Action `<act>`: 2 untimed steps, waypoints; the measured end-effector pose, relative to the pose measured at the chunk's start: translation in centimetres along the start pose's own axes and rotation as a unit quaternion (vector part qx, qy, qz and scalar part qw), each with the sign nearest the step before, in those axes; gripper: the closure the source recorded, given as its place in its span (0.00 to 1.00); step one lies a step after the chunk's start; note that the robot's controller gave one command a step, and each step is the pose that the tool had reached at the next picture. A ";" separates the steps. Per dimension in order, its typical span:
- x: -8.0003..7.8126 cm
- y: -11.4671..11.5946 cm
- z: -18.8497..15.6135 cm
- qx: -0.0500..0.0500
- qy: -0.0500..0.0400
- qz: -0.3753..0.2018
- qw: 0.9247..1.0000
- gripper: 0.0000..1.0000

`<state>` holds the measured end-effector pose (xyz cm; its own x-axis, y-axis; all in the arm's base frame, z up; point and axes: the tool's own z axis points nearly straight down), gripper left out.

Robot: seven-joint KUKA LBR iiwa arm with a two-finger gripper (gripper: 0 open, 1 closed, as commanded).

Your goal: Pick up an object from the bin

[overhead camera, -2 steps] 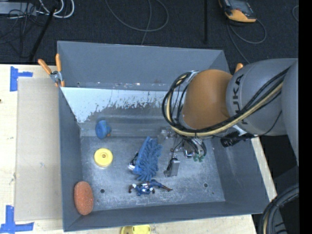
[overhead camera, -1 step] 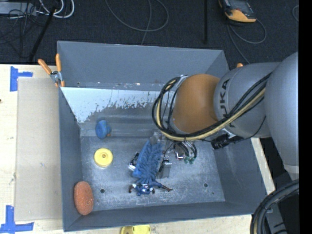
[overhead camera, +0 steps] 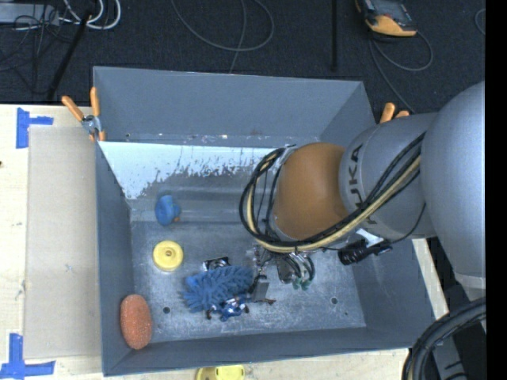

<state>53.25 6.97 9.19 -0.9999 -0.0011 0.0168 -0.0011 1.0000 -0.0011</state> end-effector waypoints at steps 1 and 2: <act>0.0 0.0 0.0 0.000 0.000 0.000 1.000 1.00; -1.9 0.4 -13.2 -0.001 -0.009 -0.010 1.000 1.00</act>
Offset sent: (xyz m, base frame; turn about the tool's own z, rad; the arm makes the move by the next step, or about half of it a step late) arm 0.0203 0.0055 0.1315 -0.0249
